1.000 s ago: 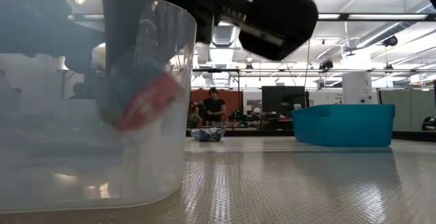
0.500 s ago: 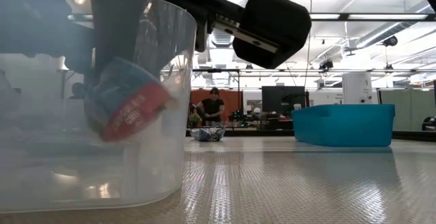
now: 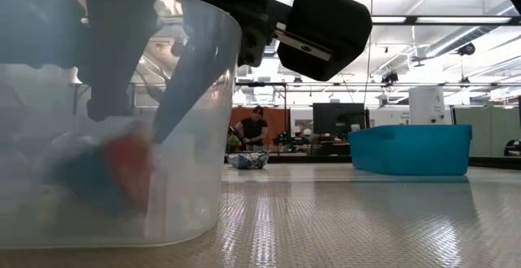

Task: Pick and place Granola Bars by type
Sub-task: Put the bottom left blue granola bar into the blue bin

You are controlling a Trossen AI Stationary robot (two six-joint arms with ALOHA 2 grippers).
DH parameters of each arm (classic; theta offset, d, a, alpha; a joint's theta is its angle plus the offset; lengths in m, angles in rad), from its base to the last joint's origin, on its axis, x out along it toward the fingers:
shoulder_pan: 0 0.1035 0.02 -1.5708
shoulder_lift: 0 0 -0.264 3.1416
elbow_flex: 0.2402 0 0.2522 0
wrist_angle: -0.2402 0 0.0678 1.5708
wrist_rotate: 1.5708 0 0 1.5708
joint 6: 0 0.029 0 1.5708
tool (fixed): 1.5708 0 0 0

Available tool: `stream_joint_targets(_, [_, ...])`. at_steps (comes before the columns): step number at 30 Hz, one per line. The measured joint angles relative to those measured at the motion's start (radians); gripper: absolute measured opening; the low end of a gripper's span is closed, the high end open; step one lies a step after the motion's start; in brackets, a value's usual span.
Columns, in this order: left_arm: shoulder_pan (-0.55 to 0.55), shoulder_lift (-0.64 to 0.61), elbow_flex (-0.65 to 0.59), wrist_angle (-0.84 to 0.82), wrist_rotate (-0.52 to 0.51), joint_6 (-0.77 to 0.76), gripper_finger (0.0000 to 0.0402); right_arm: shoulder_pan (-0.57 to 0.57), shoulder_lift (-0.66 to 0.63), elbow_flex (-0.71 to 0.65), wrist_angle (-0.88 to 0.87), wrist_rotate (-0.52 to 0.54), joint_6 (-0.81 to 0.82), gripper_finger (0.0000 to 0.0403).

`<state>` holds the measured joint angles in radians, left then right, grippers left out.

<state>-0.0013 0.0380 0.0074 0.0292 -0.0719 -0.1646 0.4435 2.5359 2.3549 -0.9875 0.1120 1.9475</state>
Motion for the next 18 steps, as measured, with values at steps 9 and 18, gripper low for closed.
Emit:
stream_joint_targets(9, [0.000,0.000,0.000,0.000,0.000,0.000,0.0000,-0.007,-0.038,0.000,-0.007,0.031,-0.093,0.0136])
stream_joint_targets(18, [0.000,0.000,0.000,0.000,0.000,0.000,0.0000,-0.033,-0.085,0.001,-0.020,0.050,-0.287,0.0136])
